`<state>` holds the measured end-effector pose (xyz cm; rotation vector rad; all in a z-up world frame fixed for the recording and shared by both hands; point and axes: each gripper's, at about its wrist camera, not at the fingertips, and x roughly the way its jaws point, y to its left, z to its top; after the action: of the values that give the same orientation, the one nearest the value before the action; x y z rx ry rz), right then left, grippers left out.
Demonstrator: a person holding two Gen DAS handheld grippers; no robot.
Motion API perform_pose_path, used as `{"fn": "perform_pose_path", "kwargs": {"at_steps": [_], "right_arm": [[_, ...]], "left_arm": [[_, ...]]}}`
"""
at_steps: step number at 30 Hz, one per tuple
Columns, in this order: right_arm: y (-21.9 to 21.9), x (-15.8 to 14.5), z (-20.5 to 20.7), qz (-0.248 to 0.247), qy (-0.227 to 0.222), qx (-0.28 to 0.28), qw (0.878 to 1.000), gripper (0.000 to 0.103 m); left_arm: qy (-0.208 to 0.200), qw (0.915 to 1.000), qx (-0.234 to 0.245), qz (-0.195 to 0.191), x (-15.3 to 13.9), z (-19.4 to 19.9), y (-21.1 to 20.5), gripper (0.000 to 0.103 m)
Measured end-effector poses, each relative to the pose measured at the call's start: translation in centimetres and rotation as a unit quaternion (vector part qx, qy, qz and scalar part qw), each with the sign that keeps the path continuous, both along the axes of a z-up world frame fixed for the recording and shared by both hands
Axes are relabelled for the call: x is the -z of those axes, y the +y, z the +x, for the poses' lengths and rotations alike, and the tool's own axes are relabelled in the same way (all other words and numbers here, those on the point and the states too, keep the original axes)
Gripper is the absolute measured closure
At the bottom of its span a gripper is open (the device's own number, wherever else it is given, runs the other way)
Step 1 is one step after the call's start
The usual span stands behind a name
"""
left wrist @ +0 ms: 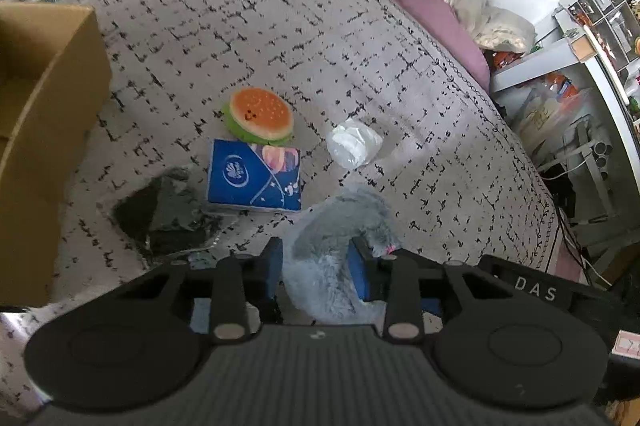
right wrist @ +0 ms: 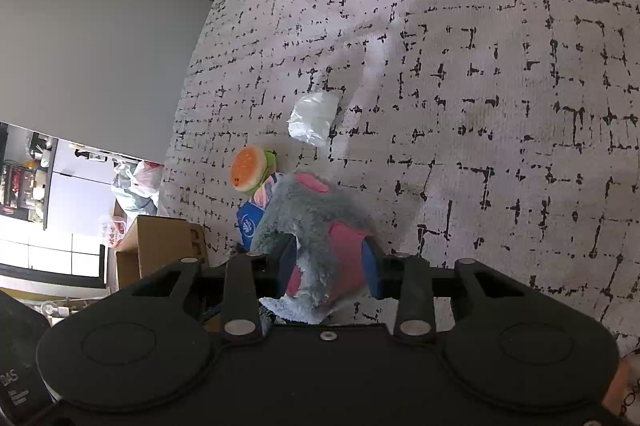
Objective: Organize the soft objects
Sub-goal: 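Lift the grey plush with the right tool and carry it over the box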
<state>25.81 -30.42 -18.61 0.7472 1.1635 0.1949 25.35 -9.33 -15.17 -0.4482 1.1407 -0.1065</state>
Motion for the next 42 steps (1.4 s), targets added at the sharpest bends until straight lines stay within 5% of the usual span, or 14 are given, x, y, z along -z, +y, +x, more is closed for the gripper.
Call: {"fn": "perform_pose_path", "kwargs": {"at_steps": [5,13,42], "right_arm": [[0.7,0.5,0.3,-0.006,0.008,-0.011,1.000,0.067],[1.4,0.0,0.3,-0.015,-0.021,-0.035,0.999,0.082],[6.6,-8.0,-3.1,0.030,-0.212,-0.117,0.970,0.085]], "left_arm": [[0.010,0.9999,0.000,-0.006,1.3,0.3,-0.3,0.072],[-0.001,1.0000,-0.008,-0.005,1.1,0.0,-0.2,0.081],[-0.121,0.9915,-0.042,0.023,-9.2,-5.1,5.9,0.082]]}}
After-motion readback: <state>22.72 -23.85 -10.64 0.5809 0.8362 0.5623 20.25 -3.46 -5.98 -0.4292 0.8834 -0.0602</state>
